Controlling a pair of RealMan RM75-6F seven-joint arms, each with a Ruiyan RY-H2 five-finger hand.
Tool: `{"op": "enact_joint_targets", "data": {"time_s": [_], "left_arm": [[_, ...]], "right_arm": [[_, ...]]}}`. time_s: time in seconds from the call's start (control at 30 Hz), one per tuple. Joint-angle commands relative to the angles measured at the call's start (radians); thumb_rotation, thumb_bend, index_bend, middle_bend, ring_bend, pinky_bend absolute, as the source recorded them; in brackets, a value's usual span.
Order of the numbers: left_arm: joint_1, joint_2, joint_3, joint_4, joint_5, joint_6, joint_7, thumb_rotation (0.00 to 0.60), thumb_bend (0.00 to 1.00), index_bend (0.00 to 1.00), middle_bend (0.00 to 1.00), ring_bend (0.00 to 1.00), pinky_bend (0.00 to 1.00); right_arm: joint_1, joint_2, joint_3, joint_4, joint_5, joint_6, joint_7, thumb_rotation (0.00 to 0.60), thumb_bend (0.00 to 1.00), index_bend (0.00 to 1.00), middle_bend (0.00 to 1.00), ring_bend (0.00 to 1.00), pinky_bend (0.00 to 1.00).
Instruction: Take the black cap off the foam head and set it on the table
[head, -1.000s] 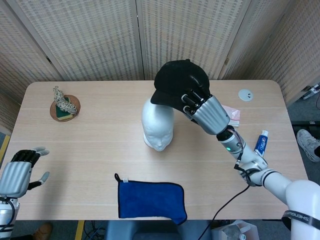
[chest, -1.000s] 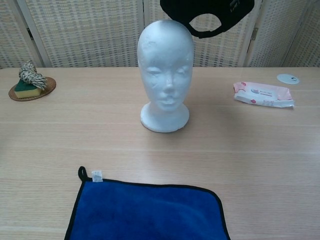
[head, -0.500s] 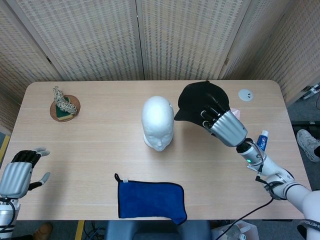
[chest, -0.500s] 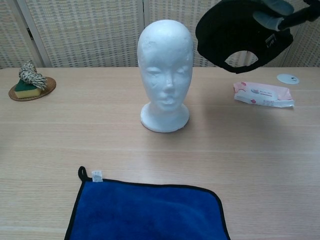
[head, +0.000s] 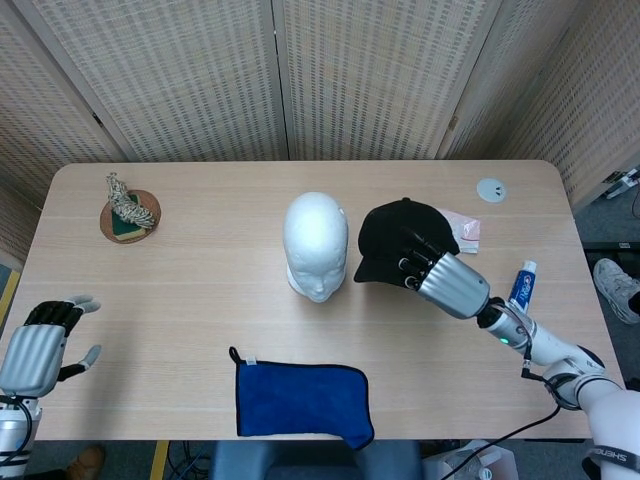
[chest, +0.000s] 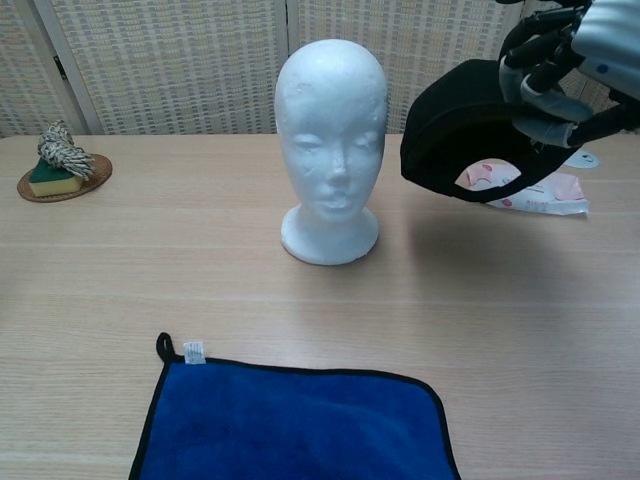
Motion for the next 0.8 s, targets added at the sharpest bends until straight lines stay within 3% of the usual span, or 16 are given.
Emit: {"op": "enact_joint_targets", "data": {"time_s": [0.03, 0.37, 0.8], "left_arm": [[0.000, 0.001, 0.001, -0.001, 0.001, 0.000, 0.001, 0.600, 0.22, 0.30, 0.26, 0.25, 0.18], [-0.003, 0.004, -0.001, -0.012, 0.006, -0.001, 0.009, 0.600, 0.22, 0.30, 0.26, 0.25, 0.18], [-0.014, 0.002, -0.001, -0.026, 0.004, -0.016, 0.028, 0.600, 0.22, 0.30, 0.26, 0.25, 0.18]], "right_arm": [[-0.009, -0.034, -0.019, 0.055, -0.019, 0.031, 0.029, 0.600, 0.47, 0.94, 0.56, 0.34, 0.10], [-0.050, -0.118, -0.084, 0.236, -0.059, 0.087, 0.080, 0.600, 0.47, 0.94, 0.56, 0.34, 0.10], [-0.098, -0.161, -0.117, 0.350, -0.041, 0.074, 0.110, 0.600, 0.47, 0.94, 0.55, 0.34, 0.10]]}}
